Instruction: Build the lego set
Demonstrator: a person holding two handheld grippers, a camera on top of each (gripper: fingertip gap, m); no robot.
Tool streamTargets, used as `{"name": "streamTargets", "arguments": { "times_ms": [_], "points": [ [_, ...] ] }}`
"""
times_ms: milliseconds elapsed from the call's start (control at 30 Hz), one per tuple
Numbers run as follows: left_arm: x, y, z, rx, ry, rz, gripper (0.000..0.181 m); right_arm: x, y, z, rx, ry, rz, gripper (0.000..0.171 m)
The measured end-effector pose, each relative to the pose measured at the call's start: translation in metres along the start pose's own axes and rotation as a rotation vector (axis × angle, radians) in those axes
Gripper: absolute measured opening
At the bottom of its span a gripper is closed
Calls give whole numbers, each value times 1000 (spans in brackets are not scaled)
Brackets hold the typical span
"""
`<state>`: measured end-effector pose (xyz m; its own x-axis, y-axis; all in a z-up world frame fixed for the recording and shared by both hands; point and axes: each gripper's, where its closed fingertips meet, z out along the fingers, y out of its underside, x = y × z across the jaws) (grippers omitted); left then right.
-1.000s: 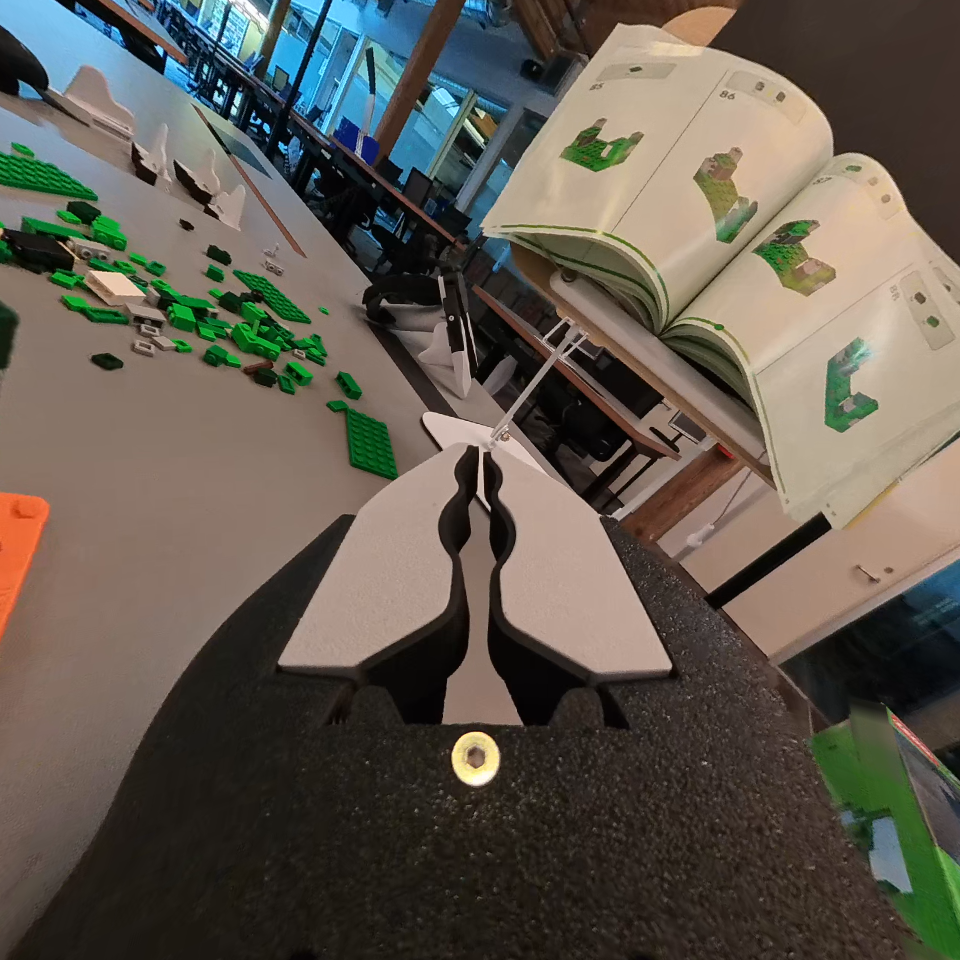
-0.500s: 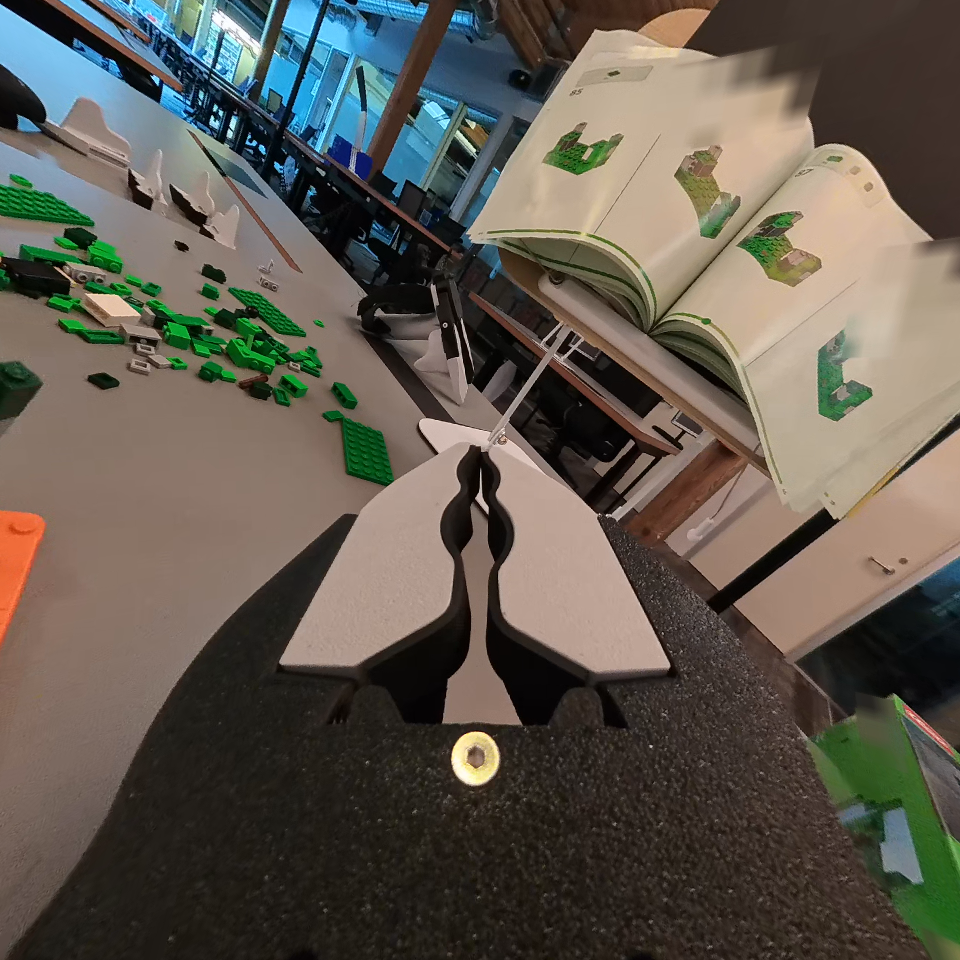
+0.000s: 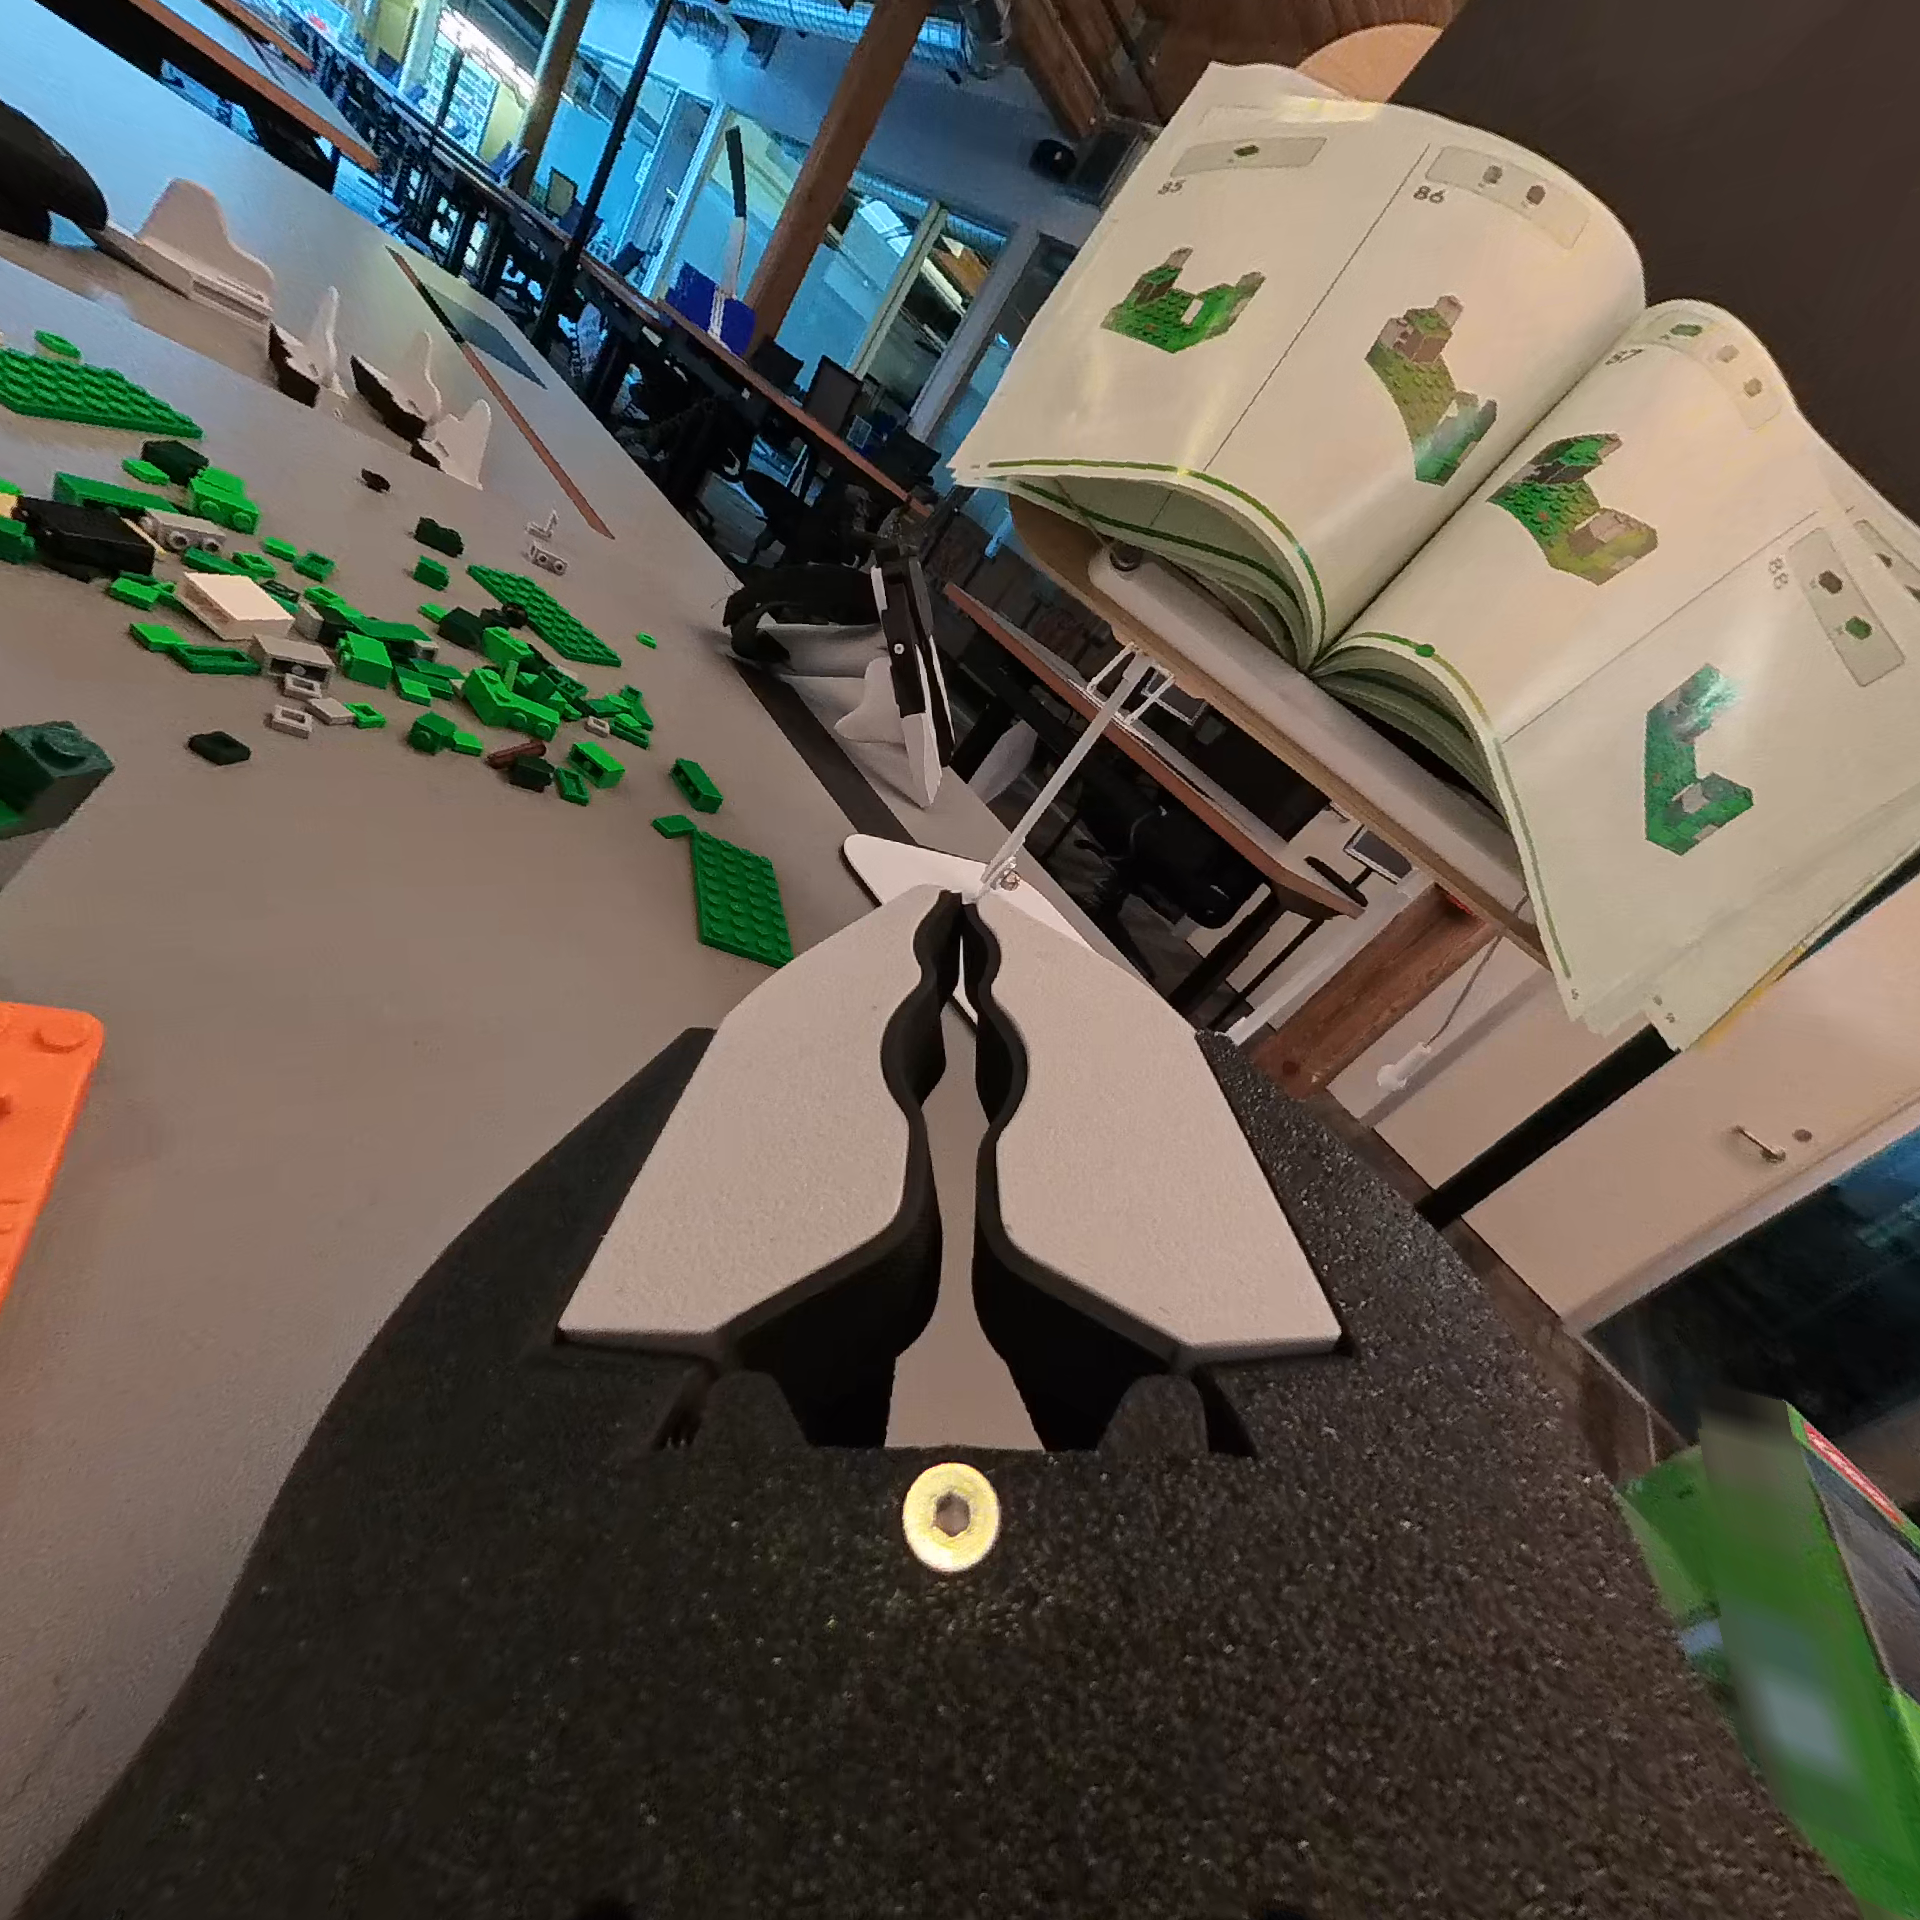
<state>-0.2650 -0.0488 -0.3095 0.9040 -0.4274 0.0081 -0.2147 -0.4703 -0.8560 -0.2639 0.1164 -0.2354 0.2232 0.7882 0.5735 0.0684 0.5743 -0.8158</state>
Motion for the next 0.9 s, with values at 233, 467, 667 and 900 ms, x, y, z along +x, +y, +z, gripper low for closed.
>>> {"name": "streamTargets", "arguments": {
  "times_ms": [233,467,667,900],
  "points": [
    [0,1,0,-2,3,-8,38,0,1,0,-2,-3,-4,0],
    [0,1,0,-4,4,-13,38,0,2,-2,-1,-3,-3,0],
    [0,2,0,-9,4,-12,38,0,3,-4,-1,-5,-5,0],
    [8,10,-1,-69,39,24,38,3,3,-8,3,-13,41,0]
  ]
}}
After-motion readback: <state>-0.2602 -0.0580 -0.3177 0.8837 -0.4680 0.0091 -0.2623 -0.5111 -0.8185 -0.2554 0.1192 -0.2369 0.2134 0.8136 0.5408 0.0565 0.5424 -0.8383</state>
